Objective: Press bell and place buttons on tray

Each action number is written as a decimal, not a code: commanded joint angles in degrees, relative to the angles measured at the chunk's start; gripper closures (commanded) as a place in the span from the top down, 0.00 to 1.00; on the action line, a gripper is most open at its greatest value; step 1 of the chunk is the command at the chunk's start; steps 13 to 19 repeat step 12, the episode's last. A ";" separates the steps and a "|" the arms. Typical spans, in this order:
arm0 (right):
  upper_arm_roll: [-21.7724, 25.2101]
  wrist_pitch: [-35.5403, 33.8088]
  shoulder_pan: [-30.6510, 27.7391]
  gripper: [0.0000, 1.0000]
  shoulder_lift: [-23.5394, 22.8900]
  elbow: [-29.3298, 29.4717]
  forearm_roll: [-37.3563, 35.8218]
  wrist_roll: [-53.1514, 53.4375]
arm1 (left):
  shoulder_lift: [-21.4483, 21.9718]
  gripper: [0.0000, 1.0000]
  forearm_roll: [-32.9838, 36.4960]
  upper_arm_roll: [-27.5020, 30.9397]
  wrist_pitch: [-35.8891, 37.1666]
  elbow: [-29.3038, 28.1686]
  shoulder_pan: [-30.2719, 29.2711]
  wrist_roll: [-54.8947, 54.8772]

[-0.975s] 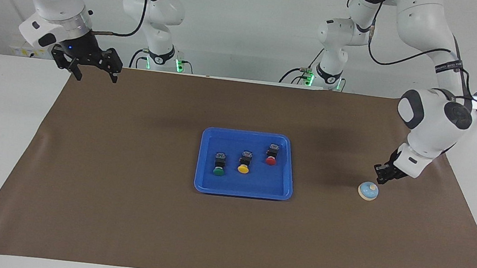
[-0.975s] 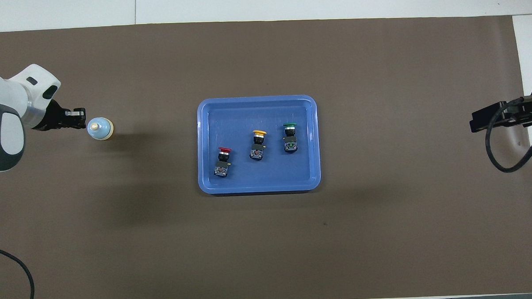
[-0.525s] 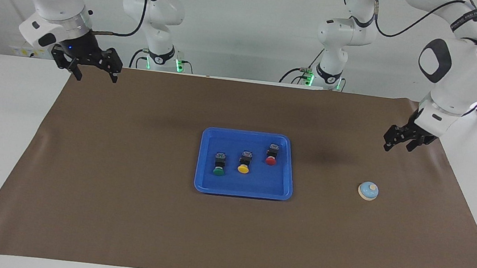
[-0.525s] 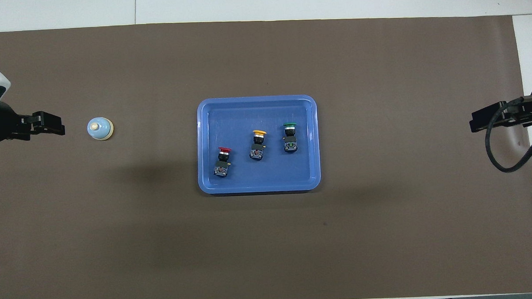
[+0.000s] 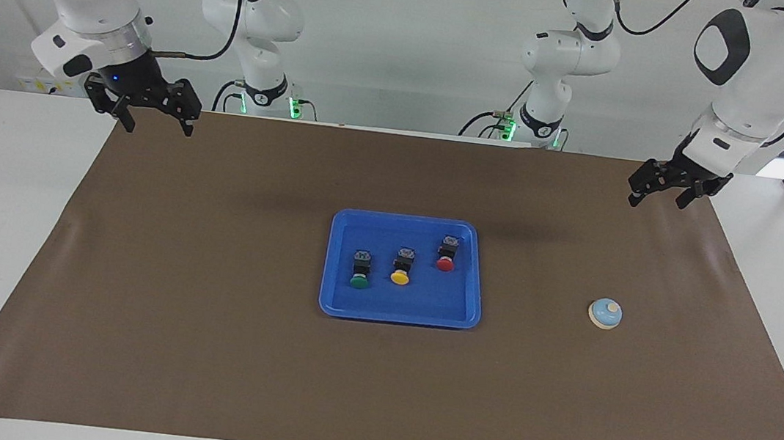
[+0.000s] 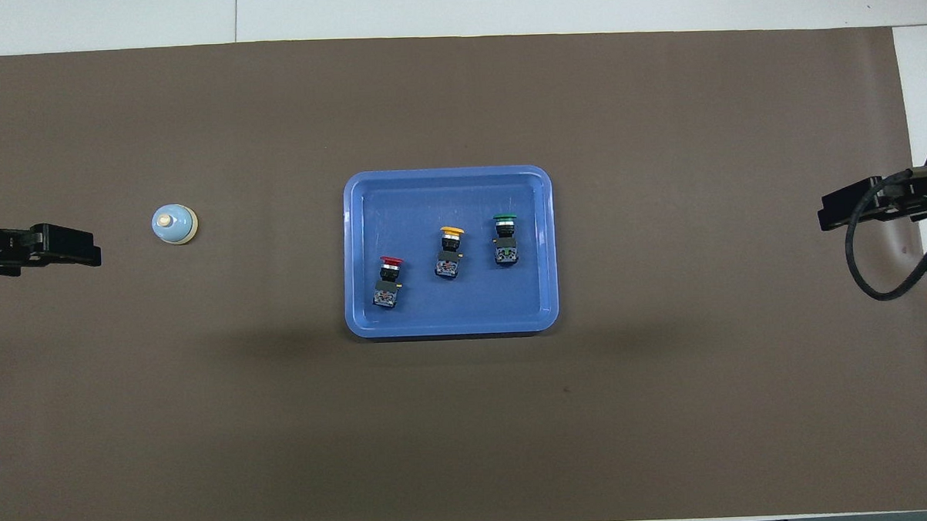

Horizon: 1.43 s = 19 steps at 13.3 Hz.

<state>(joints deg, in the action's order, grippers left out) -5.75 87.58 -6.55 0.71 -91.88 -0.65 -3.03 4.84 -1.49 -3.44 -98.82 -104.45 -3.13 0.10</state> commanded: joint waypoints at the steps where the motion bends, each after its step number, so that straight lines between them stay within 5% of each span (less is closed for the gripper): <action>1: -0.05 0.31 -0.31 1.00 1.40 -1.63 -0.50 -0.75 | -0.08 1.00 -0.35 0.54 3.27 1.69 0.76 -0.36; 19: -0.05 0.31 -0.31 1.00 1.40 -1.63 -0.50 -0.75 | -0.79 1.00 -0.53 0.54 6.01 3.46 1.46 -0.63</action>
